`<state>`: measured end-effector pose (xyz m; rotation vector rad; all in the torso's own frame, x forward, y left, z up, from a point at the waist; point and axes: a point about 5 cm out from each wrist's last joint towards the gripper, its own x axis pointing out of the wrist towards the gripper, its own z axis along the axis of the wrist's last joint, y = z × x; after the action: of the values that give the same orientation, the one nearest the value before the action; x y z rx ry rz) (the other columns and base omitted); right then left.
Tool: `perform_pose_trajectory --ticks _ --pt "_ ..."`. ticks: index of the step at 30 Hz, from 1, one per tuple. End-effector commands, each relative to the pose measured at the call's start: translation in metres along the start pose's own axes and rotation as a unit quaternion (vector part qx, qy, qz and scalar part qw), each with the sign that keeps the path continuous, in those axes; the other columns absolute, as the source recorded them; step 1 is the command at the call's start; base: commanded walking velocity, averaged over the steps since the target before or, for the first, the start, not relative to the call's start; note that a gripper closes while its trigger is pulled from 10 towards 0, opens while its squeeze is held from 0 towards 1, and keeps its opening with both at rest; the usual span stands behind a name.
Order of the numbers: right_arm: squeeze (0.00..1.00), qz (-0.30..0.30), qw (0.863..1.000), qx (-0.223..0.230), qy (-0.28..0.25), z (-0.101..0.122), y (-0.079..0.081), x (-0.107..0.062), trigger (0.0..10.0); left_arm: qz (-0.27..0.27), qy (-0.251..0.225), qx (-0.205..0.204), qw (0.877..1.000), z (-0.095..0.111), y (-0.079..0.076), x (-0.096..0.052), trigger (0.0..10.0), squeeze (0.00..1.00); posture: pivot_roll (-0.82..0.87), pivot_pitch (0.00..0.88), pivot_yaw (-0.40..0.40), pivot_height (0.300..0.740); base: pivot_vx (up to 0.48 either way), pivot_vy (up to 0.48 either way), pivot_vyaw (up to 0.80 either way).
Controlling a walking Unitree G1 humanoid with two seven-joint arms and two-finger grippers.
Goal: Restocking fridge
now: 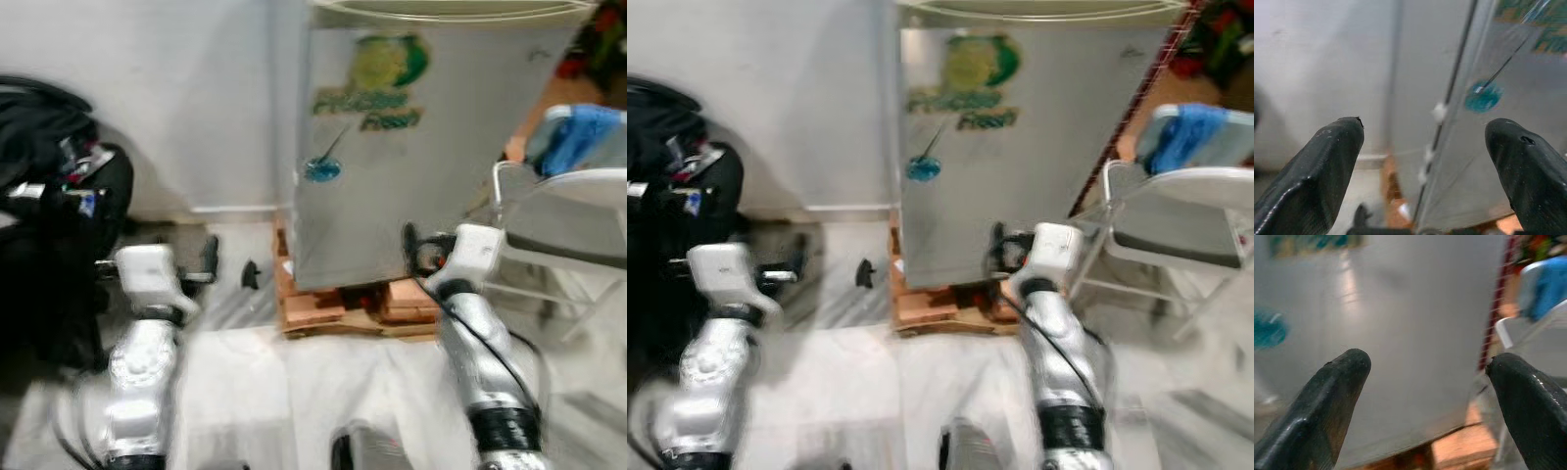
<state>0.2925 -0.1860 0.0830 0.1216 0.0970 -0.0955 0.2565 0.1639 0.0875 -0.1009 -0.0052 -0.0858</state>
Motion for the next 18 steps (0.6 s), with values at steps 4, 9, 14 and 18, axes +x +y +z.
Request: perform_pose_trajectory --ticks 4,9,14,18 --pt "0.00 0.008 1.000 0.005 -0.005 0.0017 0.0070 0.0015 10.0 0.015 0.005 0.012 1.000 0.0020 0.0113 -0.0011 10.0 0.00 -0.03 0.060 -0.033 0.740 0.000 0.442 -0.80" --pt "0.00 0.006 1.000 0.004 -0.005 0.0011 0.0066 0.0011 10.0 0.018 0.018 0.009 1.000 -0.0020 0.0123 -0.0036 10.0 0.00 -0.03 0.058 -0.032 0.740 0.000 0.480 -0.80" --pt "0.00 0.006 1.000 0.004 -0.004 0.0003 0.0061 0.0011 10.0 0.023 0.019 0.013 0.999 -0.0018 0.0148 -0.0075 10.0 0.00 -0.03 0.058 -0.032 0.740 0.000 0.480 -0.33" --pt "0.00 0.005 1.000 0.003 -0.003 0.0002 0.0061 0.0019 10.0 0.023 0.018 0.012 0.999 -0.0007 0.0151 -0.0068 10.0 0.00 -0.02 0.059 -0.032 0.740 0.000 0.480 0.00"
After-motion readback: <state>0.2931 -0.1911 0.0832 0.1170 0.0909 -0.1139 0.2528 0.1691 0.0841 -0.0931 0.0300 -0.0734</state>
